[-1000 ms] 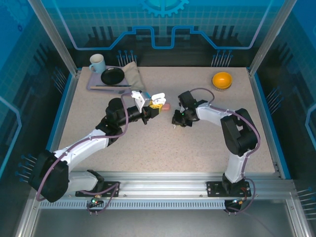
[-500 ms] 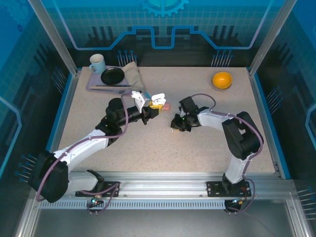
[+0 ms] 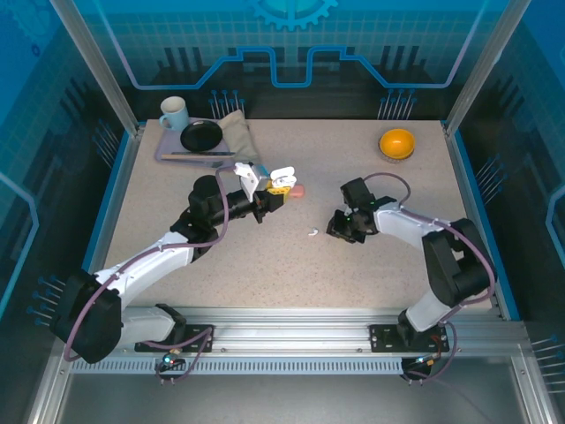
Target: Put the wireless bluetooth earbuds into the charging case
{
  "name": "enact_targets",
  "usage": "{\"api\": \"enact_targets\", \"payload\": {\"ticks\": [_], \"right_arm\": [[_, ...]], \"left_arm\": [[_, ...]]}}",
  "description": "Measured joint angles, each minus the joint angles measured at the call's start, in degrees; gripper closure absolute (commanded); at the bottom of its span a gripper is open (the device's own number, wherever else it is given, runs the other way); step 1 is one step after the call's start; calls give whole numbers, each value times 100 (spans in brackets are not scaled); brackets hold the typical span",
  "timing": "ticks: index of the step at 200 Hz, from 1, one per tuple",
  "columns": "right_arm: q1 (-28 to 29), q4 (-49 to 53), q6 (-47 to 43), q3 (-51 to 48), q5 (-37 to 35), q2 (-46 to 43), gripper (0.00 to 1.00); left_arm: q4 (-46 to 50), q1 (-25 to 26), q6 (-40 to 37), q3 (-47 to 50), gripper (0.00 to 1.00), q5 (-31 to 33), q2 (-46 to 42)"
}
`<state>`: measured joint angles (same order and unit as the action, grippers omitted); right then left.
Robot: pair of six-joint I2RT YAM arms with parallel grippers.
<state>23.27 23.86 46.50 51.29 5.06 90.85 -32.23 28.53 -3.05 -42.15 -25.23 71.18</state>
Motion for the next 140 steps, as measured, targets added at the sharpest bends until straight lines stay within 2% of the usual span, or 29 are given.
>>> {"api": "enact_targets", "payload": {"ticks": [20,35,83,140], "right_arm": [[203,378,251,199,-304,-127,46],[455,726,564,505,-586,-79,44],[1080,1609,1891,1657,-1224,758,46],[1360,2061,2924,2177,-1541,1639,50]], "left_arm": [[-15,0,9,0,100,0,0],[-22,0,9,0,100,0,0],[-31,0,11,0,100,2,0],[-70,0,11,0,100,2,-33]]}}
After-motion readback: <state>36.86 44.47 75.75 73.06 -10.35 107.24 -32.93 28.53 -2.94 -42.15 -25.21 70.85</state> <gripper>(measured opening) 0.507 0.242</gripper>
